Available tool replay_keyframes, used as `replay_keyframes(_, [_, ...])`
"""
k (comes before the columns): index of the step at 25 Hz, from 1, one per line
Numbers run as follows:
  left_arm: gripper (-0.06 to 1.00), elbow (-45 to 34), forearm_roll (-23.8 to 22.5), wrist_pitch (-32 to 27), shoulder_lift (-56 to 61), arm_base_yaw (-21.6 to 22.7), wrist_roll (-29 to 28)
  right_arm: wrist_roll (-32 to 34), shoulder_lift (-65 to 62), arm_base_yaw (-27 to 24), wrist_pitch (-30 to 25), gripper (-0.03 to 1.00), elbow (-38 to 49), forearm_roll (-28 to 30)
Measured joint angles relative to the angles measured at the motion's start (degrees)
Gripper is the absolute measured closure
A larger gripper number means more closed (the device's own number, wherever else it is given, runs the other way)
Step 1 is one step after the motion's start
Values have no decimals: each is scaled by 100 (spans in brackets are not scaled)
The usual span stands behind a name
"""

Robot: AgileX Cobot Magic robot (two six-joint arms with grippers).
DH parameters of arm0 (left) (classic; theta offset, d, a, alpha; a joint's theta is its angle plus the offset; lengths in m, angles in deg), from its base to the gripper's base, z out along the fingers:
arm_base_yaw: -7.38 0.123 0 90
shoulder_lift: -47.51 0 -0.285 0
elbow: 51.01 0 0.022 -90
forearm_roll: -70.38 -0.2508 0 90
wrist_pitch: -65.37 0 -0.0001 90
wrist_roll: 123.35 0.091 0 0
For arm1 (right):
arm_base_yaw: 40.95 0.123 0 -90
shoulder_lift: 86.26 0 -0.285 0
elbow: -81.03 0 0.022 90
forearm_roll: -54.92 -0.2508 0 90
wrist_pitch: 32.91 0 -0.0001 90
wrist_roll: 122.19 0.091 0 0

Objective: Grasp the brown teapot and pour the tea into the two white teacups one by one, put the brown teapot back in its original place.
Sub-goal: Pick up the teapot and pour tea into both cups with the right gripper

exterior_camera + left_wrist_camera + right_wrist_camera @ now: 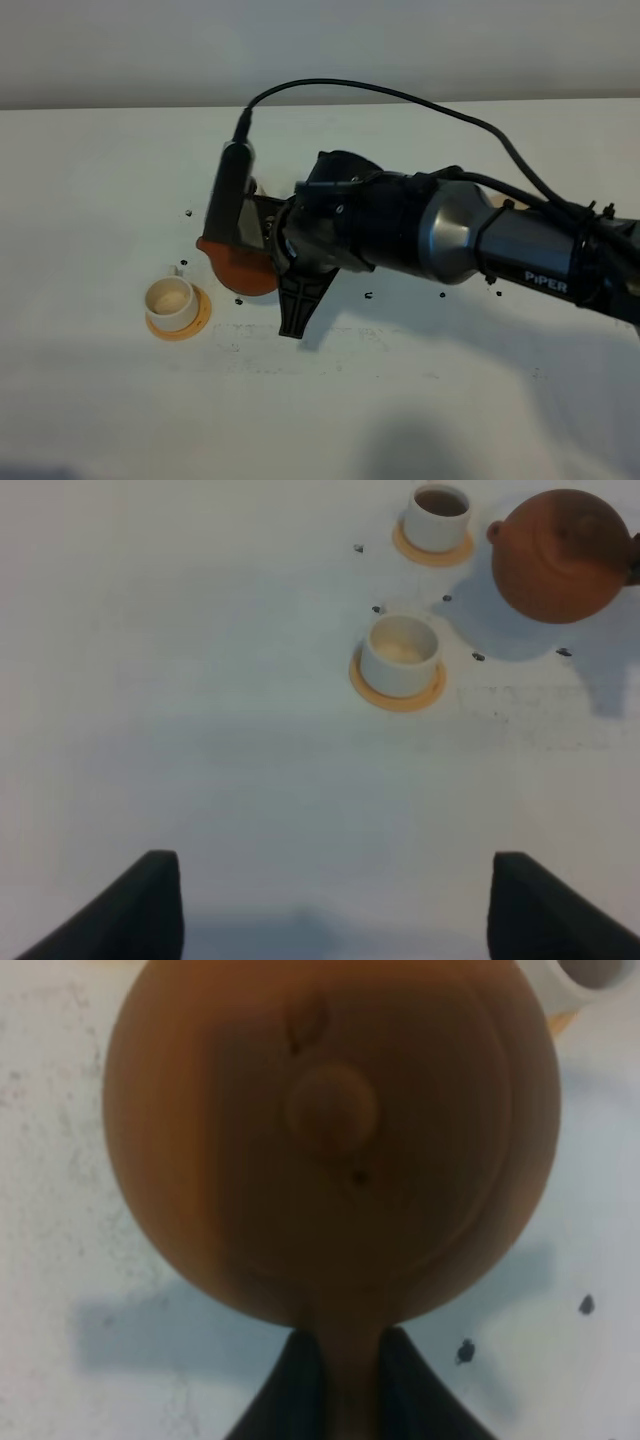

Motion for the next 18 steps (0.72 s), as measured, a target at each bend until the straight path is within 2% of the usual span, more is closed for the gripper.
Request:
replay_keyframes(6, [34,0,0,0,0,0,0,0,51,120,256,84,0,280])
replay_keyframes(18, [34,0,0,0,0,0,0,5,403,139,257,84,-458,581])
